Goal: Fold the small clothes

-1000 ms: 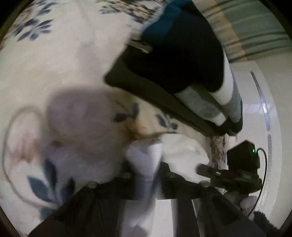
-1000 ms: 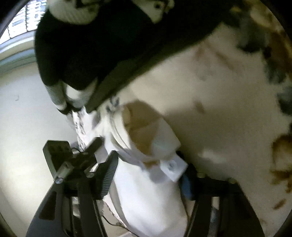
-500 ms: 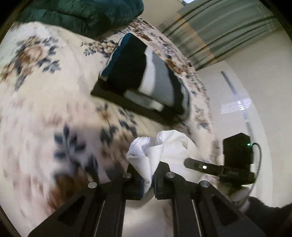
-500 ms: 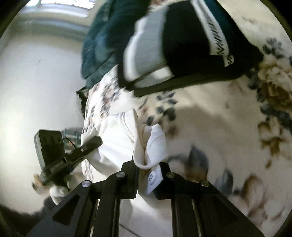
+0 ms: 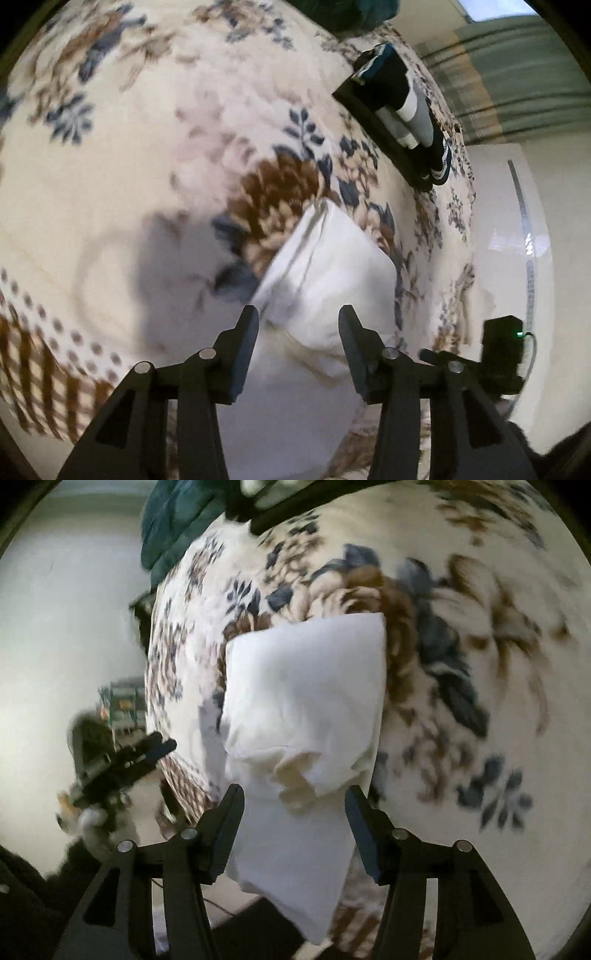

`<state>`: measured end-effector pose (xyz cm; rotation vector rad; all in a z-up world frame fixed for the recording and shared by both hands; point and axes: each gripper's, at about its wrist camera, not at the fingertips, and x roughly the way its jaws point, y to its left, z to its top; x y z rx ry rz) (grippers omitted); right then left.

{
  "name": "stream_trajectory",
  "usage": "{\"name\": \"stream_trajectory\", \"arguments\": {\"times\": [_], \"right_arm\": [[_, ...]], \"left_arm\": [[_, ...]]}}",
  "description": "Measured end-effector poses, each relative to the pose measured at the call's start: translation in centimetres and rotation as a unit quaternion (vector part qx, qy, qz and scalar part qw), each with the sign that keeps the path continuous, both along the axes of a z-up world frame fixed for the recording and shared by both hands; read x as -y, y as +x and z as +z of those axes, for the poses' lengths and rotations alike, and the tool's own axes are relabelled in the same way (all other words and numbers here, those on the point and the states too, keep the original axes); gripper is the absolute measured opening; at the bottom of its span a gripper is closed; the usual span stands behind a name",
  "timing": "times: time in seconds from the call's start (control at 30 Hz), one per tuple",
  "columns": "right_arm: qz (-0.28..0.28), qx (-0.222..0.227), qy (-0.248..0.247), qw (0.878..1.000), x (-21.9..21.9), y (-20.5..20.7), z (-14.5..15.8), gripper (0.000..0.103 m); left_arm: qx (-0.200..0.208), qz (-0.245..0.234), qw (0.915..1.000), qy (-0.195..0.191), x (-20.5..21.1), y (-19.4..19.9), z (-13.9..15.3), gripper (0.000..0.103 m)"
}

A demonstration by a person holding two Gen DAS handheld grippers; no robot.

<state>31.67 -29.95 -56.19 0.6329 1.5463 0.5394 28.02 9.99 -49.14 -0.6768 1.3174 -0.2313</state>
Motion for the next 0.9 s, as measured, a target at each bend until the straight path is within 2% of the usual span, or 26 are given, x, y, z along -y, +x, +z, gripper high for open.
{"name": "stream_trajectory", "arguments": {"times": [0.1,0.17,0.23,0.27,0.3,0.37,0.4,0.47,0.53,0.6,0.63,0.67,0.73,0.8,0.9], "right_arm": [[-0.046,0.016,0.003,0.999,-0.7,0.1,0.4,0.060],[-0.073,0.033,-0.012,0.997,-1.9,0.5,0.7,0.060],[-0.097,0.031,-0.104,0.989,-3.8,1.0,-0.1,0.054],[-0.091,0.021,-0.150,0.984,-4.8,1.0,-0.7,0.042],[-0.083,0.010,-0.182,0.980,-5.6,0.9,-1.5,0.035],[-0.076,-0.023,-0.228,0.970,-6.5,-0.2,-3.6,0.035],[-0.079,-0.040,-0.233,0.969,-6.6,-1.0,-4.4,0.035],[-0.104,-0.057,-0.205,0.972,-5.8,-2.4,-4.2,0.035],[-0.131,-0.067,-0.170,0.974,-4.3,-4.2,-2.6,0.039],[-0.149,-0.070,-0.139,0.977,-2.8,-6.6,-1.0,0.063],[-0.155,-0.074,-0.130,0.977,-2.1,-8.0,-0.2,0.066],[-0.156,-0.083,-0.121,0.977,-1.5,-9.6,0.2,0.067],[-0.152,-0.106,-0.110,0.977,-0.7,-13.0,0.1,0.067],[-0.145,-0.130,-0.100,0.976,-0.4,-16.5,-1.0,0.067],[-0.136,-0.155,-0.095,0.974,-0.7,-20.3,-3.8,0.067]], "left_arm": [[0.027,-0.040,0.9988,-0.005,2.1,1.9,-0.8,0.044],[0.037,-0.088,0.9954,-0.011,5.0,3.7,-2.0,0.054],[0.016,-0.127,0.9917,0.015,7.5,4.6,-4.1,0.055],[-0.006,-0.157,0.9868,0.041,9.0,4.9,-5.8,0.055],[-0.025,-0.182,0.9810,0.062,10.1,4.9,-7.4,0.055],[-0.039,-0.198,0.9756,0.087,10.5,4.5,-9.0,0.054],[-0.041,-0.200,0.9752,0.085,10.4,4.3,-9.0,0.054],[-0.047,-0.179,0.9818,0.044,8.7,3.4,-6.9,0.055],[-0.030,-0.150,0.9883,0.002,6.4,2.0,-4.0,0.055],[-0.019,-0.120,0.9925,-0.015,3.2,-0.9,-1.0,0.059],[-0.021,-0.113,0.9933,-0.013,2.3,-1.9,-0.6,0.066],[-0.027,-0.100,0.9946,-0.006,0.9,-3.6,-0.3,0.066],[-0.057,-0.083,0.9949,0.006,-1.2,-6.8,-1.4,0.066],[-0.110,-0.074,0.9911,0.011,-2.5,-10.4,-4.1,0.066],[-0.177,-0.081,0.9808,-0.003,-2.4,-15.0,-8.2,0.066]]}}
